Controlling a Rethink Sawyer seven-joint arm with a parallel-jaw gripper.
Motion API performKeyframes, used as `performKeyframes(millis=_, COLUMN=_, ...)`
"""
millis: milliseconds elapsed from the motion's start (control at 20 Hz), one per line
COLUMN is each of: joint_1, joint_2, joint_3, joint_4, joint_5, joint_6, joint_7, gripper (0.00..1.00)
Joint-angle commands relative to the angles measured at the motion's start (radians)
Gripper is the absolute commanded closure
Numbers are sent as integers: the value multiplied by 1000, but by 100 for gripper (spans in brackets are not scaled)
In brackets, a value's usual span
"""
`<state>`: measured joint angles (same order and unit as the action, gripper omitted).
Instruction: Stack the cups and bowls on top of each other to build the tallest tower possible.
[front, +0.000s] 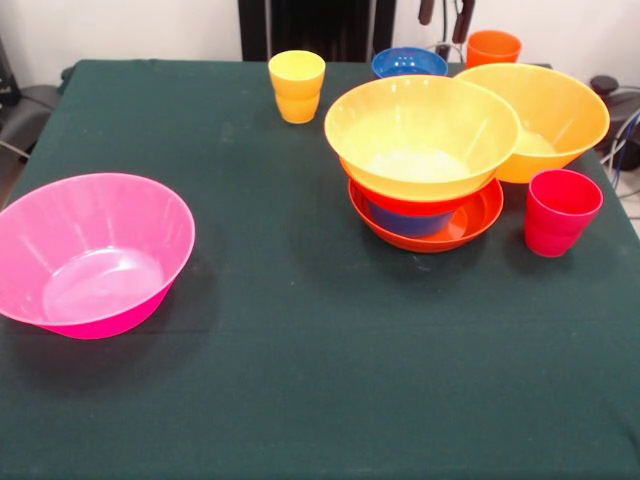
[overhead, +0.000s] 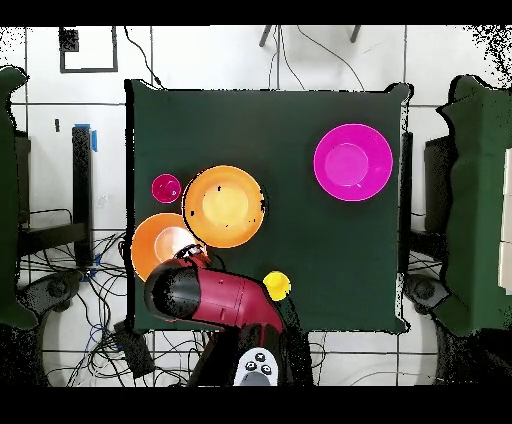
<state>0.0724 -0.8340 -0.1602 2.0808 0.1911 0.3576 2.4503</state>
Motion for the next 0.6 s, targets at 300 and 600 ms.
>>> performKeyframes(millis=300, joint_1=16, joint_2=-45, joint_3=18, joint_4=122, joint_5=-8, joint_6=-180, joint_7=159, gripper=0)
performKeyframes(millis=600, joint_1=-22, joint_2=-25, joint_3=44, joint_4=176, joint_5=-17, joint_6=-259, joint_7=148, gripper=0)
